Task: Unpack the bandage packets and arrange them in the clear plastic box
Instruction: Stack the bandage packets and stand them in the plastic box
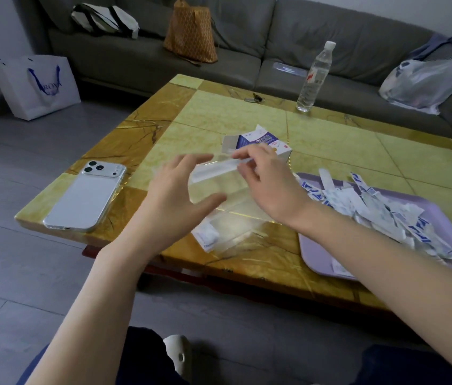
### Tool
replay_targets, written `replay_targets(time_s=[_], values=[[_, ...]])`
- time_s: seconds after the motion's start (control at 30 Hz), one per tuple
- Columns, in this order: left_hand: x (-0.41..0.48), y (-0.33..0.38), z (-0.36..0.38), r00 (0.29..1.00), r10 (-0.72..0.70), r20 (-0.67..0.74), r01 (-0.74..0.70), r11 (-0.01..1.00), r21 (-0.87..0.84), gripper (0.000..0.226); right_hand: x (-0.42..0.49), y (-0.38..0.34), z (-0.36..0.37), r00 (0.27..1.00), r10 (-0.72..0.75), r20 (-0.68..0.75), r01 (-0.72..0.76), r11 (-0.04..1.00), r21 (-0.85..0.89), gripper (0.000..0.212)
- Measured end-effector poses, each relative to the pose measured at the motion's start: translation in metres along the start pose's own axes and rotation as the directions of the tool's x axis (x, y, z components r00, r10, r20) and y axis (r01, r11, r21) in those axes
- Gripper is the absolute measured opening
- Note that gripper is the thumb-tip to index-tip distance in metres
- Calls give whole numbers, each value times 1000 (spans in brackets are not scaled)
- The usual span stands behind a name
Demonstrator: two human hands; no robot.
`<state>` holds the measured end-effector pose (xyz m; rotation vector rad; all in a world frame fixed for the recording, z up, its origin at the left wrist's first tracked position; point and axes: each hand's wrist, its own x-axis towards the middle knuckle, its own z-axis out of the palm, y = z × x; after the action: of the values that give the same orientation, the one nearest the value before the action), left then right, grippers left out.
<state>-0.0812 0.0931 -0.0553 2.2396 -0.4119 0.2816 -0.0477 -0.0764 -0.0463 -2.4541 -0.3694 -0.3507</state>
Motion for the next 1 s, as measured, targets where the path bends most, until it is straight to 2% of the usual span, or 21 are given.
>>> replay_targets(time_s=[0.07,0.13,0.23,0.37,0.53,0.7,0.8,0.9,1.0], values=[[3,17,12,986,71,-150,-81,995,-61,38,-15,18,-18,980,-110,-163,104,994,-45,19],[3,35,28,966,149,-210,-170,982,-84,26,-31,38,-34,960,-147,-240,127,987,-99,18],[4,56,62,939,306,-158,-316,948,-39,19,-53,78,-55,960,-74,-269,20,980,-197,16],[8,68,109,914,405,35,-406,913,42,19,-75,131,-75,964,181,-195,-233,927,-295,21],[13,72,158,870,333,363,-412,896,166,31,-94,169,-94,899,436,38,-375,812,-447,69],[21,71,192,830,260,493,-424,869,255,47,-103,192,-105,847,527,74,-442,774,-453,89],[26,76,206,826,186,532,-391,869,303,51,-105,200,-110,824,565,41,-506,767,-395,88],[31,79,218,824,118,554,-363,860,357,48,-105,207,-114,800,600,26,-559,759,-335,73],[33,81,230,820,90,565,-355,854,380,42,-107,215,-115,813,582,2,-553,773,-311,58]])
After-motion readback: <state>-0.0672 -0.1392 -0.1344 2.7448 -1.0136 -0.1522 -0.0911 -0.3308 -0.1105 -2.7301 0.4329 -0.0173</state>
